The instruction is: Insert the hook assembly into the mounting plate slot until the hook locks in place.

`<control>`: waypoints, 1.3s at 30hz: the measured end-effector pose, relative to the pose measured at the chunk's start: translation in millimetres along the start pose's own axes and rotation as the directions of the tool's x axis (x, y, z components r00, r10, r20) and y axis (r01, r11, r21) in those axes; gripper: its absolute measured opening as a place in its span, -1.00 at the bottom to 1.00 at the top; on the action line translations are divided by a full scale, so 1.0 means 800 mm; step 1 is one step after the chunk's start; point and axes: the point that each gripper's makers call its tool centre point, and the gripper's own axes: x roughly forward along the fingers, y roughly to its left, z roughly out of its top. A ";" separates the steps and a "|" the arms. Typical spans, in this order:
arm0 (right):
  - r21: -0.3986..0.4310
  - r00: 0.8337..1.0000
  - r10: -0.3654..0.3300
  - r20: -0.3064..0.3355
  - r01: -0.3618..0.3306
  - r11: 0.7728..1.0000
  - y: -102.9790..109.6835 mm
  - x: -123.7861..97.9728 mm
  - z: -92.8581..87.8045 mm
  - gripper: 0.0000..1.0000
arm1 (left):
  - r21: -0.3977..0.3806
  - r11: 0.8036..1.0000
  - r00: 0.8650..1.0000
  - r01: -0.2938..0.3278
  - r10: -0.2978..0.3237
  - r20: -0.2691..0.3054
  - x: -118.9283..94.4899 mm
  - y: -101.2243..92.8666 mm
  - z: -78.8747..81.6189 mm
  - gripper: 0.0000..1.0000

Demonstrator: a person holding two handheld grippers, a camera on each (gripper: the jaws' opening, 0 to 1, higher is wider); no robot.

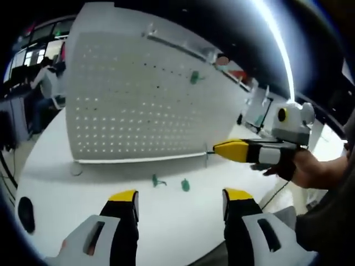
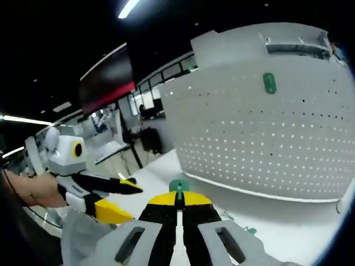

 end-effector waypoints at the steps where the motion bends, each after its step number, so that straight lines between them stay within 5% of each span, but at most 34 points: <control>1: 0.006 1.000 0.002 0.002 -0.002 1.000 0.002 0.000 0.000 -1.00 | -0.001 1.000 1.000 0.006 -0.006 0.002 0.001 -0.001 0.001 0.15; 4: 0.051 1.000 0.021 0.023 -0.022 0.998 0.019 -0.001 0.004 -1.00 | -0.006 1.000 1.000 0.023 -0.023 0.013 0.002 -0.006 0.005 0.06; 19: 0.020 0.996 0.067 0.055 -0.068 0.997 0.074 -0.002 0.004 -1.00 | -0.028 0.992 0.991 0.121 -0.119 0.053 -0.007 -0.028 0.014 -0.69; 26: 0.018 0.995 0.074 0.067 -0.075 0.997 0.082 -0.002 0.005 -1.00 | -0.058 0.985 0.984 0.165 -0.160 0.078 -0.009 -0.037 0.014 -0.89; 39: 0.006 0.993 0.070 0.097 -0.071 0.997 0.083 -0.007 0.021 -1.00 | 0.027 0.989 0.983 0.143 -0.145 0.112 -0.013 -0.043 0.032 -0.96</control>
